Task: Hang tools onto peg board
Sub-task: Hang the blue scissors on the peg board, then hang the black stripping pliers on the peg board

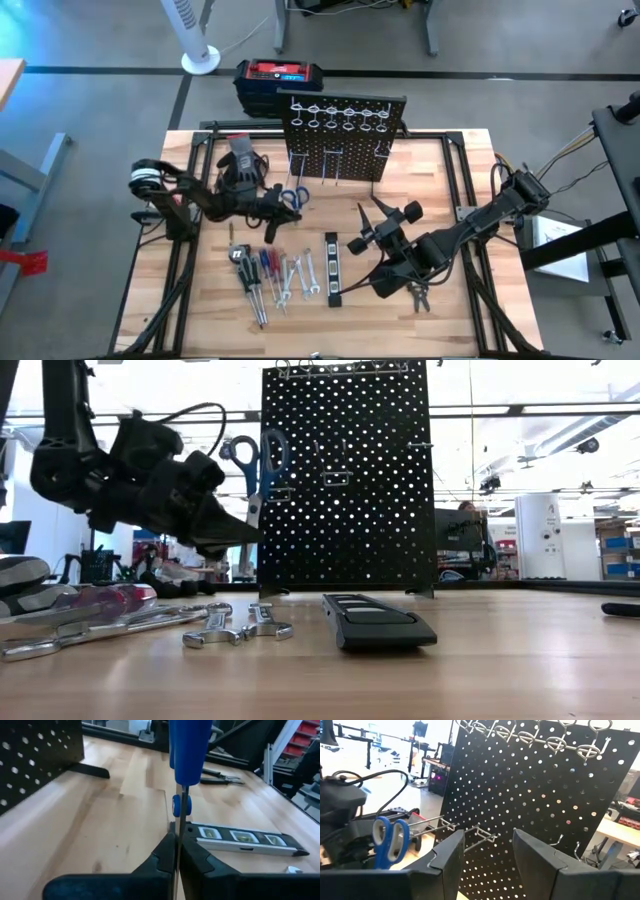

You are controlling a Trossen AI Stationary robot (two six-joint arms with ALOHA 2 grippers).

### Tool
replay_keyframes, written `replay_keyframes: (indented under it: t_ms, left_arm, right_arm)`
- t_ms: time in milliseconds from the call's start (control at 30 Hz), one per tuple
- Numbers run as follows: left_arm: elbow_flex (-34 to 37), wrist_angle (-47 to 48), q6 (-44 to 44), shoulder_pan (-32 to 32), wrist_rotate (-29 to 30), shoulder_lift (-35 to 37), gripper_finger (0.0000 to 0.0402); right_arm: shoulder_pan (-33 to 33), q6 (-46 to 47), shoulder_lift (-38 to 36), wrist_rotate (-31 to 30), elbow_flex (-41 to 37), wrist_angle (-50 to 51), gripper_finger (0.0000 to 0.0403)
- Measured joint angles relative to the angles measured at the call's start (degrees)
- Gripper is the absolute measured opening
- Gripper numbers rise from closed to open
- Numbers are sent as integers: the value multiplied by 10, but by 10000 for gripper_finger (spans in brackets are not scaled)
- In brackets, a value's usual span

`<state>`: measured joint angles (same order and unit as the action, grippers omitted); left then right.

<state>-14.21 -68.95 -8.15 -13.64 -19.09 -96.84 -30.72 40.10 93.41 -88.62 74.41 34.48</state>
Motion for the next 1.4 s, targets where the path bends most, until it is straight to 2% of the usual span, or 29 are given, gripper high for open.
replay_keyframes:
  t_ms: [300, 567, 833, 933, 1067, 1233, 1300, 1400]
  left_arm:
    - [-11, 10, 4, -63, -75, -5, 0]
    - [-17, 27, -10, -84, -79, -35, 0]
    - [-35, 25, -83, -104, -85, -56, 0]
    - [-46, 33, -99, -115, -68, -58, 2]
    - [-56, 62, -106, -122, -60, -58, 28]
    - [-54, 115, -106, -123, -54, -53, 86]
    - [-51, 152, -109, -123, -54, -47, 111]
    - [-41, 192, -115, -123, -51, -29, 143]
  right_arm:
    - [0, 0, 0, 0, 0, 1, 159]
    - [1, 1, 0, 0, 0, 0, 154]
    - [2, 0, 0, 0, 0, 0, 159]
    - [4, 0, 0, 0, 0, 0, 160]
    - [4, -1, 0, 0, -1, 2, 161]
    - [6, 9, 0, 21, -1, 6, 167]
    - [15, 52, 0, 55, -4, 24, 167]
    - [35, 149, 0, 142, -9, 74, 167]
